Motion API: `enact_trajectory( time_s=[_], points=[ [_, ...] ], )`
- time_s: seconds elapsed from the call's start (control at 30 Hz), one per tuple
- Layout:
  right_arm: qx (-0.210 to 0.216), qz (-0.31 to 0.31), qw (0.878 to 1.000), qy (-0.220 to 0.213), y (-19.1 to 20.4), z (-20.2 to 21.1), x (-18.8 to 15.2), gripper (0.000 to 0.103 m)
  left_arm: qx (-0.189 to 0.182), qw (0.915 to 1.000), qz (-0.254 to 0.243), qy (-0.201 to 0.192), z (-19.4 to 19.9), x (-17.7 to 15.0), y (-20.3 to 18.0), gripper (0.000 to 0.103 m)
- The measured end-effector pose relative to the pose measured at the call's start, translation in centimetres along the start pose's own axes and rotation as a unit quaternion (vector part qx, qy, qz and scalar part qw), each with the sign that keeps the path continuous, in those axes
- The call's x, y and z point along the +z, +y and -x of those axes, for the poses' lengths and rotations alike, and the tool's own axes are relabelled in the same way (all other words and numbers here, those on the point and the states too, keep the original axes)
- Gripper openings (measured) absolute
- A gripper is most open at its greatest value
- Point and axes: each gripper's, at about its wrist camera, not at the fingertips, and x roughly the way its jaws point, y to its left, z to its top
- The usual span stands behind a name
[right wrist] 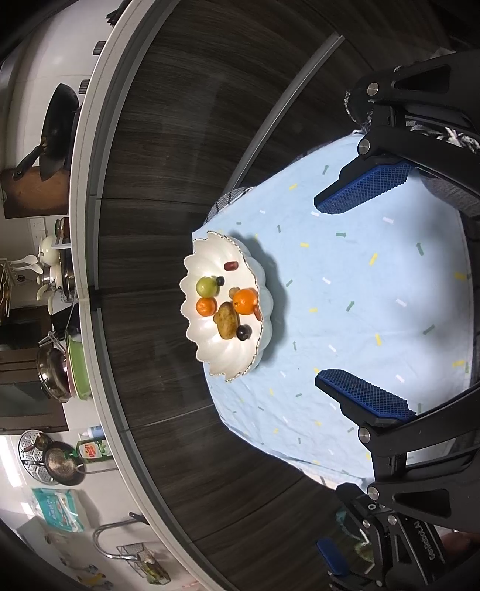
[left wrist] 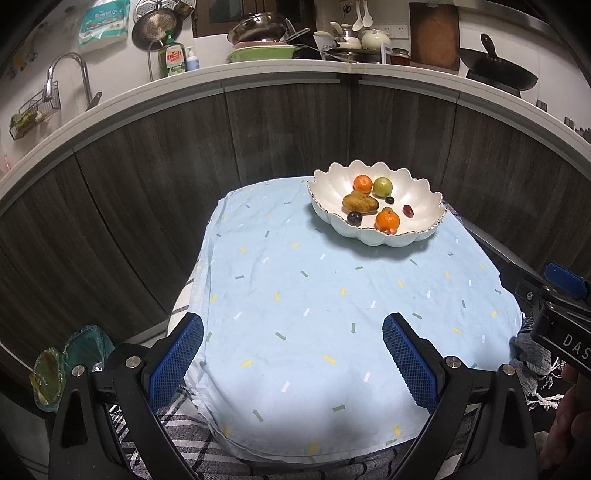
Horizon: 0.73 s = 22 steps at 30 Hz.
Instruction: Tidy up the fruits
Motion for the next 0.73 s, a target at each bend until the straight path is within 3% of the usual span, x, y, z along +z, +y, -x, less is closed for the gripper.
enact_trajectory(
  time_s=[0.73],
  points=[
    [-0.002, -0.004, 1.0, 0.0, 0.37, -0.02, -0.16, 0.087, 0.005, 1.0, -0.005, -0.002, -0.32, -0.13, -0.35, 0.099]
  ],
)
